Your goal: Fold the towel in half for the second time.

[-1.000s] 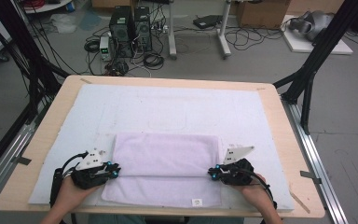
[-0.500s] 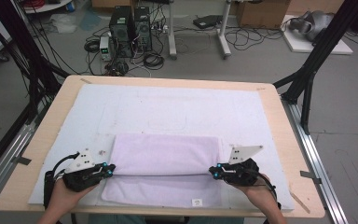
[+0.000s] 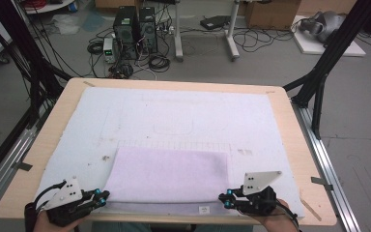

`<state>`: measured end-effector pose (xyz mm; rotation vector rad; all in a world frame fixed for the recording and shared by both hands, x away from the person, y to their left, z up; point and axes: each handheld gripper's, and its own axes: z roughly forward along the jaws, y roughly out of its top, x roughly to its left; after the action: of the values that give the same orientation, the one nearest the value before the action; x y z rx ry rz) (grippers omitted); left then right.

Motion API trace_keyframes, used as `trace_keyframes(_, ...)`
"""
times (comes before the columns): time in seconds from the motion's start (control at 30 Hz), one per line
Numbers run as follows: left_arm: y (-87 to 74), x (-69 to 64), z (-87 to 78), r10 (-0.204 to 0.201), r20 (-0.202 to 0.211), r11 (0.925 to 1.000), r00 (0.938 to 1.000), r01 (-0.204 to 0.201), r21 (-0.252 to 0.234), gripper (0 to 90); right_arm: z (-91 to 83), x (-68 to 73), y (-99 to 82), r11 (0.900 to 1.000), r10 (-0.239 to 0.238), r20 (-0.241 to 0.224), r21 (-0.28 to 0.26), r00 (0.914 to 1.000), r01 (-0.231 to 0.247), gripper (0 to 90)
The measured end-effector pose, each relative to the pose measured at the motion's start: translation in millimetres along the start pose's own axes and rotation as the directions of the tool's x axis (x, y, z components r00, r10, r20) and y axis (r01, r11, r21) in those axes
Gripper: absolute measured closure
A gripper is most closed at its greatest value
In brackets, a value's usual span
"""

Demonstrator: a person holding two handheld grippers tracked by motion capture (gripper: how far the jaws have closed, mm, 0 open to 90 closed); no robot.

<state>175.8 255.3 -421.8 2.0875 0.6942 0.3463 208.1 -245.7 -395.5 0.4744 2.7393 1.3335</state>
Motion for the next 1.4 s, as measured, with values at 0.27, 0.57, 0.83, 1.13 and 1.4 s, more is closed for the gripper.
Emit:
trace_keyframes(0.27, 9.5, 10.7, 2.9, -0.001, 0.0, 0.9997, 1.0, 0.001, -0.023, 69.1, 1.4, -7.8, -6.2, 0.9974, 0.052, -0.05, -0.047, 0.9974, -0.054, 72.1)
trace_keyframes(0.57, 30.3, 37.6, 28.3, -0.029, -0.045, 0.9981, 0.9986, 0.026, -0.056, 62.1, -2.8, -45.1, 9.5, 0.9932, 0.087, 0.067, -0.083, 0.9939, -0.082, 60.6)
trace_keyframes(0.83, 49.7, 63.9, 48.7, -0.074, -0.09, 0.9948, 0.9932, 0.067, -0.077, 53.9, 13.2, -82.6, 20.0, 0.9899, 0.131, 0.147, -0.073, 0.9805, -0.121, 51.3)
trace_keyframes(1.13, 66.9, 96.2, 74.9, -0.14, -0.127, 0.9893, 0.9819, 0.133, -0.06, 52.9, 27.0, -117.4, 20.8, 0.9844, 0.176, 0.227, -0.037, 0.9579, -0.172, 47.2)
trace_keyframes(1.4, 62.1, 110.4, 98.6, -0.163, -0.132, 0.9841, 0.9778, 0.171, 0.049, 49.2, 41.0, -133.7, 12.1, 0.9714, 0.23, 0.236, 0.002, 0.944, -0.237, 42.5)
